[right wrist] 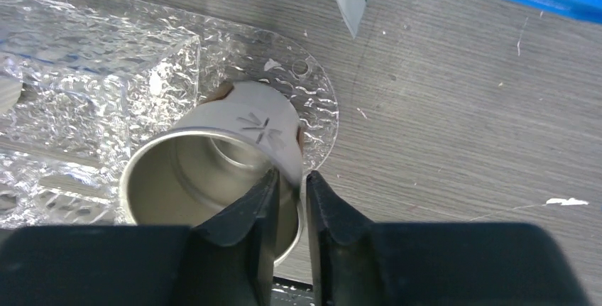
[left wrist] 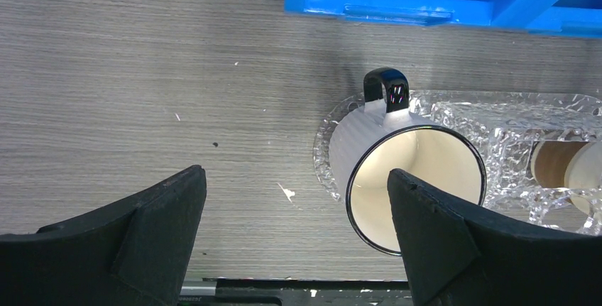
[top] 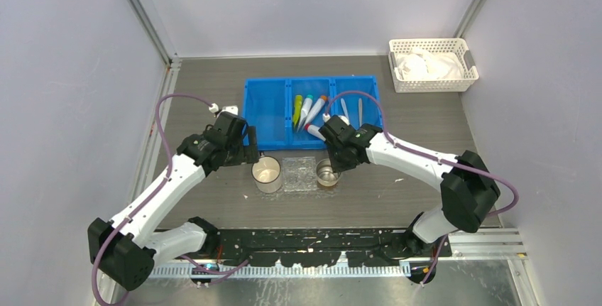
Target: Prepare toiletry sets of a toothbrush and toothpaste on the tray
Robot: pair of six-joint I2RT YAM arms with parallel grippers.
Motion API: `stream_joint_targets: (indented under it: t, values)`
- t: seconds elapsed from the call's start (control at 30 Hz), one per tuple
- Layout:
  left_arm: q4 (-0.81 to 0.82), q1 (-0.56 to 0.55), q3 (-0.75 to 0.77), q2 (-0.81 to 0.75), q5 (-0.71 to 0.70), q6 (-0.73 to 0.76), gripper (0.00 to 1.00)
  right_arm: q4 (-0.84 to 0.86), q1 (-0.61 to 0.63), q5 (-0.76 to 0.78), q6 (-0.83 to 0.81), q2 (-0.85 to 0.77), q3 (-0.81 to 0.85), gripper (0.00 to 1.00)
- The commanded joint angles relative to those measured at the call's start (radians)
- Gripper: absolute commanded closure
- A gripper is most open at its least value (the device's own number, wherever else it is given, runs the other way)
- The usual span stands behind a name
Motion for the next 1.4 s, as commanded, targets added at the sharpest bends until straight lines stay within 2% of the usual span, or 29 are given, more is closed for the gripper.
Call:
stream_joint_targets:
  t: [0.0, 0.2, 0.57, 0.73, 0.87, 0.97, 1.37]
  values:
    - [0.032, 0.006, 0.002, -0.009, 0.005, -0.003, 0.00, 0.035, 0.004, 0.001, 0.005, 0.000, 0.003, 0.68]
    - [0.034, 0.006, 0.000, -0.010, 0.010, -0.005, 0.00, 0.010, 0.003, 0.018, 0.001, -0.021, 0.014, 0.57]
    - [0.033, 0.006, 0.004, -0.007, 0.007, -0.003, 0.00, -0.140, -0.024, 0.135, -0.068, -0.129, 0.224, 0.51]
    - [0.029, 0.006, 0.009, -0.008, 0.001, 0.003, 0.00, -0.046, -0.099, 0.067, -0.124, -0.108, 0.216, 0.53]
    - [0.024, 0.006, 0.015, -0.006, 0.003, 0.008, 0.00, 0.107, -0.158, -0.046, -0.172, -0.137, 0.111, 0.55]
    - [0.032, 0.007, 0.014, -0.008, 0.008, 0.009, 0.00, 0.193, -0.184, -0.063, -0.176, -0.162, 0.031, 0.58]
    - [0.056, 0.006, 0.005, 0.024, 0.031, 0.011, 0.00, 0.524, -0.191, -0.187, -0.139, -0.250, -0.185, 0.61]
